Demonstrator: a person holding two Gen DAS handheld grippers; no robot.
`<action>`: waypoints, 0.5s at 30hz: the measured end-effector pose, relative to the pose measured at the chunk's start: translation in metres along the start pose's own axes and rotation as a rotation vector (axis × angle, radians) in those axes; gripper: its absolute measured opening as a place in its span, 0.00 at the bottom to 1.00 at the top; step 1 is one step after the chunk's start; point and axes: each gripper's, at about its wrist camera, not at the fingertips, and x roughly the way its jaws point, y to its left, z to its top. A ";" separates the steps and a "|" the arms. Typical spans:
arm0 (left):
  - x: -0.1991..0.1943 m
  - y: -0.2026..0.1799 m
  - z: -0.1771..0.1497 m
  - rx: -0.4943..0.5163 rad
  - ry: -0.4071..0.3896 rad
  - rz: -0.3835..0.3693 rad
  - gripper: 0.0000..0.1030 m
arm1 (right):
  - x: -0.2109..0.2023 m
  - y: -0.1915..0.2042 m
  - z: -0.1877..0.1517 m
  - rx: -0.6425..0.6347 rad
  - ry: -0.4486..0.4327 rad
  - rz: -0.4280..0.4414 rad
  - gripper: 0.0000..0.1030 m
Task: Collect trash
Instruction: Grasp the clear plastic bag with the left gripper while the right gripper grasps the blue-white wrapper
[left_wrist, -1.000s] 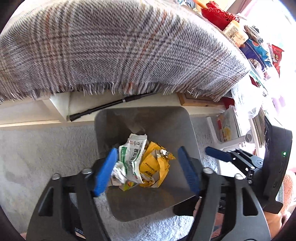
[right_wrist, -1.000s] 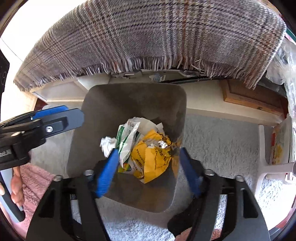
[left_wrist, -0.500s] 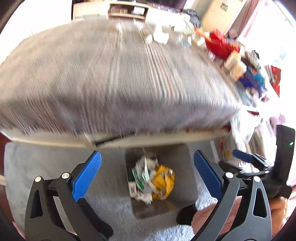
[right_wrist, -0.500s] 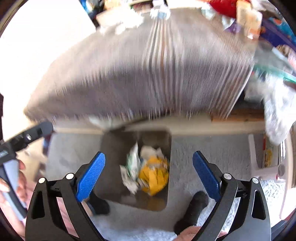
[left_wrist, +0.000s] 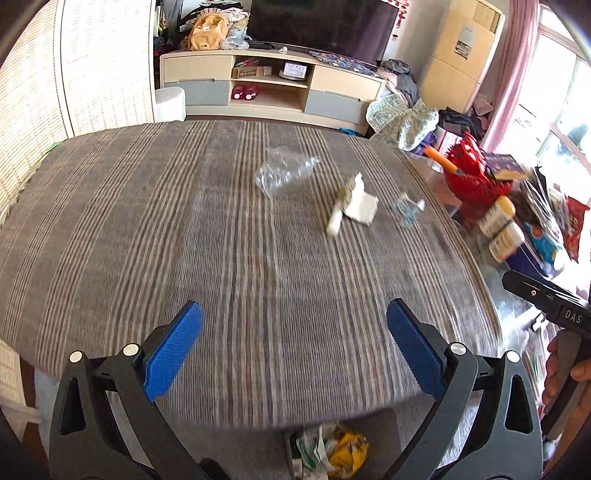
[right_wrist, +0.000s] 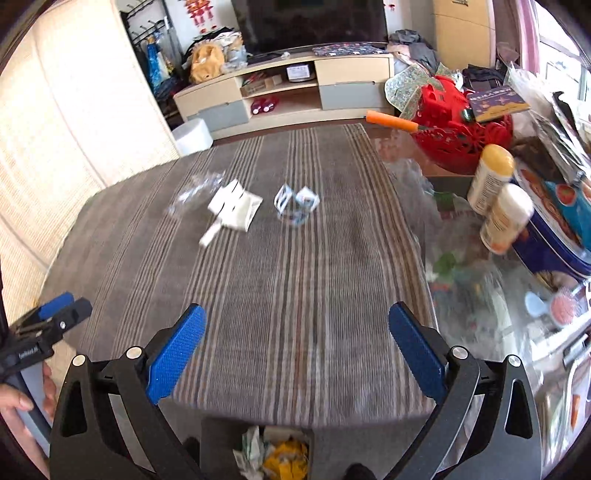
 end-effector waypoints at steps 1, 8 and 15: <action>0.006 0.001 0.007 -0.005 0.000 0.001 0.92 | 0.009 -0.001 0.009 0.010 0.002 0.004 0.97; 0.070 0.005 0.059 0.013 -0.001 0.040 0.92 | 0.070 -0.001 0.058 0.053 -0.022 0.005 0.97; 0.125 0.006 0.097 0.021 0.004 0.048 0.86 | 0.114 -0.010 0.090 0.147 -0.038 0.037 0.95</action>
